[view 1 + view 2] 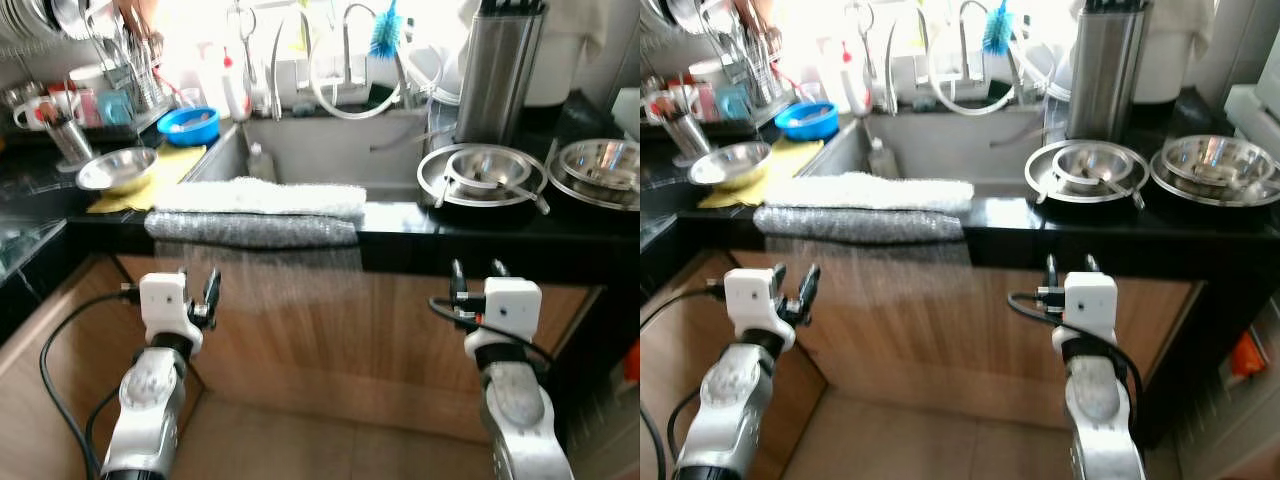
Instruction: Kitchen organization
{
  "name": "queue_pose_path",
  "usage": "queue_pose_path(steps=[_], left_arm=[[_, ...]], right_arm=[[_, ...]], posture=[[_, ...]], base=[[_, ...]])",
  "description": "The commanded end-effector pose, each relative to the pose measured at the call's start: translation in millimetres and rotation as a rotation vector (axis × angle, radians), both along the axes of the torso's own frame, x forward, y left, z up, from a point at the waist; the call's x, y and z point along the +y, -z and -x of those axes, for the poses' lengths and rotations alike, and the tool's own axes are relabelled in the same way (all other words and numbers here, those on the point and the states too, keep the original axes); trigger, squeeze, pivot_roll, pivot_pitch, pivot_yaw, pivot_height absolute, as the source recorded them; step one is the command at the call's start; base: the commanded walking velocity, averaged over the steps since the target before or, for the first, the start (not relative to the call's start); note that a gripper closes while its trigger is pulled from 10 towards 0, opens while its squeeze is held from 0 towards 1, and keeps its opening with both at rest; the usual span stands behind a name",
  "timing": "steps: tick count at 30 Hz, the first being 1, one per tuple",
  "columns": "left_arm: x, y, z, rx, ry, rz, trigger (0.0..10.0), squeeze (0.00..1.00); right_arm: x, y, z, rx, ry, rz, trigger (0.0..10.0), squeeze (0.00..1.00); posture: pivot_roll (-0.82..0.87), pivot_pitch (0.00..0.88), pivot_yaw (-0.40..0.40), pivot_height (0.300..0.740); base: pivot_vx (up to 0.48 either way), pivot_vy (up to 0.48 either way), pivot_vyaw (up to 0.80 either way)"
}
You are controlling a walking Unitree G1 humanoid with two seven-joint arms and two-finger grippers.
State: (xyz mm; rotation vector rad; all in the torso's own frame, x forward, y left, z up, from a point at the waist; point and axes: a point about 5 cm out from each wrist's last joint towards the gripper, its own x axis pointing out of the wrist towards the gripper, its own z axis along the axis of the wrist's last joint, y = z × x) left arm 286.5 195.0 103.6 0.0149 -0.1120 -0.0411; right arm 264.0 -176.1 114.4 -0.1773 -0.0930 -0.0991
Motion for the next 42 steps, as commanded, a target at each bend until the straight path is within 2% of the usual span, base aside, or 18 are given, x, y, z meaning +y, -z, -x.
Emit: queue_pose_path(steps=[1,12,25,32,42], left_arm=[[2.1,-4,-0.6,-0.007,0.005,0.002,10.0,0.0],[-2.2,0,-4.1,0.006,-0.033,0.103,10.0,0.0],[-4.7,4,-3.0,0.01,-0.064,0.124,10.0,0.0],[-2.8,2,-3.2,0.011,-0.066,0.111,10.0,0.0],[-4.5,-4,-9.0,-0.01,-0.066,0.117,10.0,0.0]], right_arm=[[5.8,-5,-4.8,-0.016,-0.016,0.002,10.0,0.0],[5.3,-15,-10.4,-0.036,-0.041,0.018,10.0,0.0],[0.9,-17,-12.2,-0.024,-0.073,0.046,10.0,0.0],[12.6,-13,-10.3,-0.015,-0.098,0.029,10.0,0.0],[13.7,-15,-11.9,-0.026,-0.113,0.055,10.0,0.0]], posture=[[-0.1,0.0,0.149,0.74],[-0.14,0.0,0.111,0.74],[-0.13,0.0,0.089,0.74],[-0.12,0.0,0.106,0.74],[-0.13,0.0,0.106,0.74]], base=[[0.0,0.0,0.0],[0.0,0.0,0.0],[0.0,0.0,0.0],[0.0,0.0,0.0],[0.0,0.0,0.0]])
